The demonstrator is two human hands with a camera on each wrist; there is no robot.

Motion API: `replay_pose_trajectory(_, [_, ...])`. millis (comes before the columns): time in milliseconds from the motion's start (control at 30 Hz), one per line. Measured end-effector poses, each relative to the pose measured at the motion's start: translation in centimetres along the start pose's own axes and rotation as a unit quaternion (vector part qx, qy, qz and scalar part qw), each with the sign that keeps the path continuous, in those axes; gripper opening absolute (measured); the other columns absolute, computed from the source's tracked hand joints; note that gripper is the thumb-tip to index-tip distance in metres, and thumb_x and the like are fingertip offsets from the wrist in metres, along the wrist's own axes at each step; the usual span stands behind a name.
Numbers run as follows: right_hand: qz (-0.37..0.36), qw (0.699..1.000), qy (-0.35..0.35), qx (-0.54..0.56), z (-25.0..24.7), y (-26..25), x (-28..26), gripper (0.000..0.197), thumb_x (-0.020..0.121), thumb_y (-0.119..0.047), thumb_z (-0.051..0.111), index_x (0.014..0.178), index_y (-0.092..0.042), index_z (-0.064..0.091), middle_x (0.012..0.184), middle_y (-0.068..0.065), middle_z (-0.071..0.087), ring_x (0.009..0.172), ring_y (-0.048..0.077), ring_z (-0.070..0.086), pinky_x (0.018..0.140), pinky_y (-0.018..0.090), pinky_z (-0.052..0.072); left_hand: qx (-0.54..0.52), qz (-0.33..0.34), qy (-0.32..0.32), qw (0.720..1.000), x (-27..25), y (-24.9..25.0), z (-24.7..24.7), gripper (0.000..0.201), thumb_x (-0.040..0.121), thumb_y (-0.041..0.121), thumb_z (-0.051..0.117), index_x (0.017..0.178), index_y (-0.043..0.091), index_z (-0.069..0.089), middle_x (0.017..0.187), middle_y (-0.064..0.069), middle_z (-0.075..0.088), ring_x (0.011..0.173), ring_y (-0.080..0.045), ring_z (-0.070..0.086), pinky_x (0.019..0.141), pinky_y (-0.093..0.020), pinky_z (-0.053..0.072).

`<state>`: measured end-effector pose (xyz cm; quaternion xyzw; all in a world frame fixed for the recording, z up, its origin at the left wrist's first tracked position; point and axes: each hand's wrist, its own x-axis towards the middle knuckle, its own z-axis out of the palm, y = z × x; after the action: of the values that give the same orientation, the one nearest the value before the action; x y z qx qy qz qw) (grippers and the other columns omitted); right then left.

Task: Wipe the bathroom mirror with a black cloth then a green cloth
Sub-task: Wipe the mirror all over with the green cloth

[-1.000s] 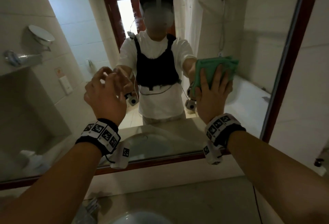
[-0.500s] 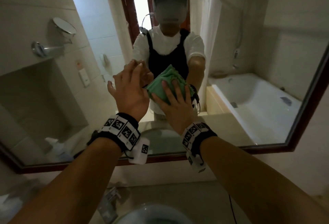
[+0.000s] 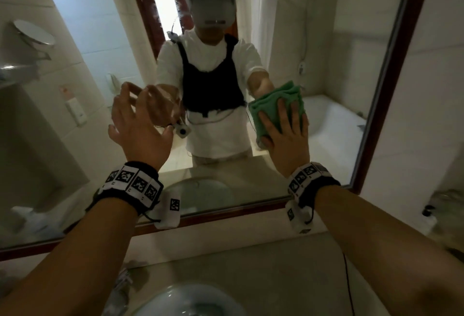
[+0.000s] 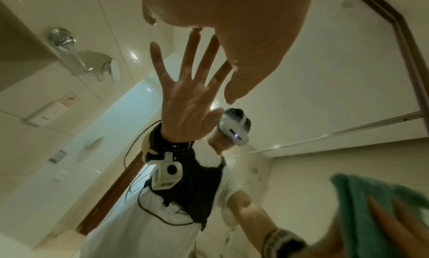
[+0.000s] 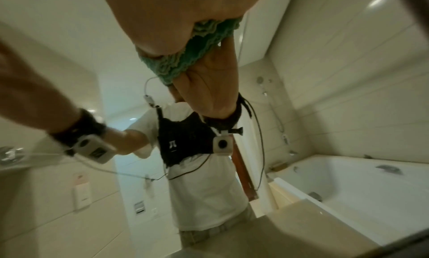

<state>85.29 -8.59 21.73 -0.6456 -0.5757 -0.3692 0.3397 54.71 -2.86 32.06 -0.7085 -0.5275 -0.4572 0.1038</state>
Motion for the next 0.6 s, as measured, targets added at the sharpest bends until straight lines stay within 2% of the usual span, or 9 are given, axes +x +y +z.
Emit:
replay_pose_trajectory(133, [0.054, 0.998, -0.014, 0.008, -1.2, 5.4, -1.2, 0.065, 0.096, -0.046, 0.044, 0.156, -0.034, 0.023, 0.165, 0.014, 0.011, 0.149, 0.044, 0.007, 0.119, 0.062, 0.012, 0.017, -0.012, 0.0, 1.0, -0.4, 0.8, 0.7, 0.095, 0.073, 0.032, 0.085, 0.151, 0.023, 0.032, 0.166, -0.008, 0.007, 0.151, -0.034, 0.008, 0.113, -0.065, 0.021])
replay_pose_trajectory(233, [0.085, 0.996, -0.021, 0.001, -1.5, 8.6, -1.7, 0.069, 0.096, -0.047, 0.043, 0.157, -0.034, 0.014, 0.165, 0.016, 0.006, 0.149, 0.046, 0.005, 0.119, 0.061, 0.012, 0.041, -0.016, 0.014, 0.999, -0.7, 1.0, 1.1, 0.096, 0.074, 0.039, 0.084, 0.152, 0.027, 0.03, 0.166, -0.01, 0.008, 0.151, -0.036, 0.011, 0.113, -0.064, 0.02])
replay_pose_trajectory(333, [0.123, 0.992, -0.024, 0.001, -1.4, 11.1, -2.5, 0.07, 0.096, -0.045, 0.046, 0.157, -0.029, 0.016, 0.164, 0.021, 0.008, 0.148, 0.048, 0.006, 0.118, 0.064, 0.014, 0.064, -0.038, 0.031, 0.997, -1.1, 1.0, 1.4, 0.094, 0.075, 0.045, 0.081, 0.152, 0.035, 0.028, 0.163, -0.013, 0.013, 0.146, -0.041, 0.018, 0.109, -0.065, 0.026])
replay_pose_trajectory(433, [0.162, 0.987, -0.023, 0.0, -1.4, 12.9, -3.3, 0.069, 0.098, -0.044, 0.047, 0.157, -0.026, 0.017, 0.163, 0.023, 0.009, 0.148, 0.048, 0.008, 0.119, 0.062, 0.012, 0.075, -0.068, 0.037, 0.994, -1.5, 0.9, 1.8, 0.093, 0.076, 0.049, 0.079, 0.151, 0.04, 0.025, 0.158, -0.016, 0.02, 0.141, -0.043, 0.025, 0.103, -0.067, 0.033])
replay_pose_trajectory(600, [0.205, 0.979, -0.012, 0.01, -1.2, 13.7, -4.2, 0.068, 0.099, -0.049, 0.037, 0.158, -0.02, 0.017, 0.162, 0.026, 0.009, 0.149, 0.047, 0.009, 0.119, 0.059, 0.016, 0.058, -0.091, 0.028, 0.994, -1.9, 1.0, 2.3, 0.094, 0.079, 0.047, 0.077, 0.153, 0.042, 0.019, 0.158, -0.016, 0.019, 0.139, -0.044, 0.026, 0.1, -0.068, 0.036])
